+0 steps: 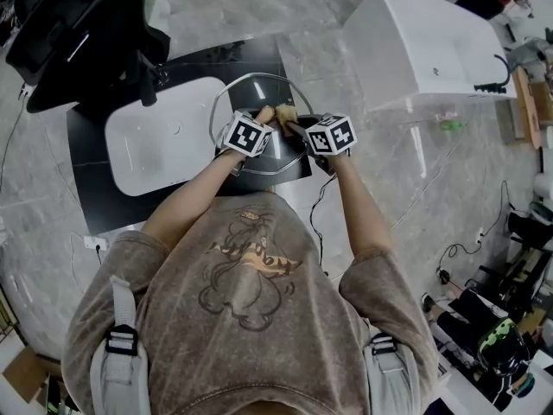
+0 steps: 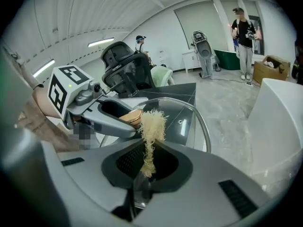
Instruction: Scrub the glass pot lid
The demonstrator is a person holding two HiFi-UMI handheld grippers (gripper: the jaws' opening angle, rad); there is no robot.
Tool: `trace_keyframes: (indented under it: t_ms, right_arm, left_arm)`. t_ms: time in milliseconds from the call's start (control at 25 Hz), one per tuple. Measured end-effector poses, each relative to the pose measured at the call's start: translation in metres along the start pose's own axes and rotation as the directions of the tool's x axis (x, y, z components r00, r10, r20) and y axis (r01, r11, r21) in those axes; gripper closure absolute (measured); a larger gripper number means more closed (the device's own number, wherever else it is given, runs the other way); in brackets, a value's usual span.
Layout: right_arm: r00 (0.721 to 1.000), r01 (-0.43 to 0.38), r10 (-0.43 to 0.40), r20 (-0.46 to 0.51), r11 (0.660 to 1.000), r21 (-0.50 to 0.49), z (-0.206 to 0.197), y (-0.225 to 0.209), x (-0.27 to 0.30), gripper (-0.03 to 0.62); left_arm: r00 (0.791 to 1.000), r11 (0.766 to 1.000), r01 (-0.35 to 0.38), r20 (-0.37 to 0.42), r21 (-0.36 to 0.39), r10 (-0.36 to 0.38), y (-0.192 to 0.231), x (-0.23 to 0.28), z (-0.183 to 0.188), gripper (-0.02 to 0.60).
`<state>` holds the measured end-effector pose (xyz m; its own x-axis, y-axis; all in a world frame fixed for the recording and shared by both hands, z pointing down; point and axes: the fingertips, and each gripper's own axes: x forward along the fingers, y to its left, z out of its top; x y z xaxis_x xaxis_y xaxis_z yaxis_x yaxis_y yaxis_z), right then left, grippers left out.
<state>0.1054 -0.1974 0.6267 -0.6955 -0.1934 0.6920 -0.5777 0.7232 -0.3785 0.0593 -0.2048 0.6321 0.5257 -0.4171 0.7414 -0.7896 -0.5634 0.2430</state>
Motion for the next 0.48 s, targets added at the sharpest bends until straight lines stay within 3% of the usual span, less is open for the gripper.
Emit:
trace_keyframes:
  t_ms: [480]
  right_arm:
    - [0.999, 0.020, -0.023, 0.037, 0.995, 0.097, -0.036, 0.039, -0.005, 0.548]
  left_arm:
    - [0.999, 1.000, -0.005, -0.054, 0.014, 0.006, 0.001, 0.000, -0.001, 0.393]
